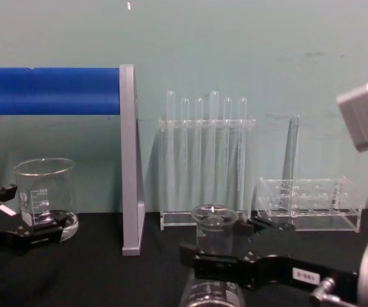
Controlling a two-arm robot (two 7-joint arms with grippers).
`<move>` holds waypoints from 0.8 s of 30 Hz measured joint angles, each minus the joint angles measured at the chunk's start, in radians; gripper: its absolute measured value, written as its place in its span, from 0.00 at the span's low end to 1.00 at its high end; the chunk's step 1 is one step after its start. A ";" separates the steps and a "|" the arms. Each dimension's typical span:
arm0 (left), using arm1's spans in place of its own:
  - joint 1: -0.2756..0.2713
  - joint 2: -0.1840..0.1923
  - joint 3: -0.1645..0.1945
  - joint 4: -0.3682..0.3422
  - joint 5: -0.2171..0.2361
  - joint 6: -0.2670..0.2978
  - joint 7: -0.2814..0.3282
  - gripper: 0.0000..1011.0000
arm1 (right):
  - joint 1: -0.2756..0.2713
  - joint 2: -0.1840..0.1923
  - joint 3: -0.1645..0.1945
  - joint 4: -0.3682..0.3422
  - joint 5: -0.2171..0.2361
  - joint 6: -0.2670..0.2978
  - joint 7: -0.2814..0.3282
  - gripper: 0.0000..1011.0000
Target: Grasp the erlenmeyer flask with one hand, shake it three times, then place it back.
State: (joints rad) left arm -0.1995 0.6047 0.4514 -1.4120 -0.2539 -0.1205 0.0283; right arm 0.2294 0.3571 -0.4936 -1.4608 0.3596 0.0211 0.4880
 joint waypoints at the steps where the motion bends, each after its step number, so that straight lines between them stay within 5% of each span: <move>1: 0.000 0.000 0.000 0.000 0.000 0.000 0.000 0.99 | -0.006 0.010 0.003 -0.009 0.005 0.005 0.004 0.99; 24: 0.000 0.000 0.000 0.000 0.000 0.000 0.000 0.99 | -0.096 0.188 0.068 -0.136 0.100 0.001 0.071 0.99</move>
State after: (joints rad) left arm -0.1995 0.6047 0.4514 -1.4120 -0.2539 -0.1205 0.0283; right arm 0.1338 0.5451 -0.4259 -1.5967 0.4595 0.0217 0.5594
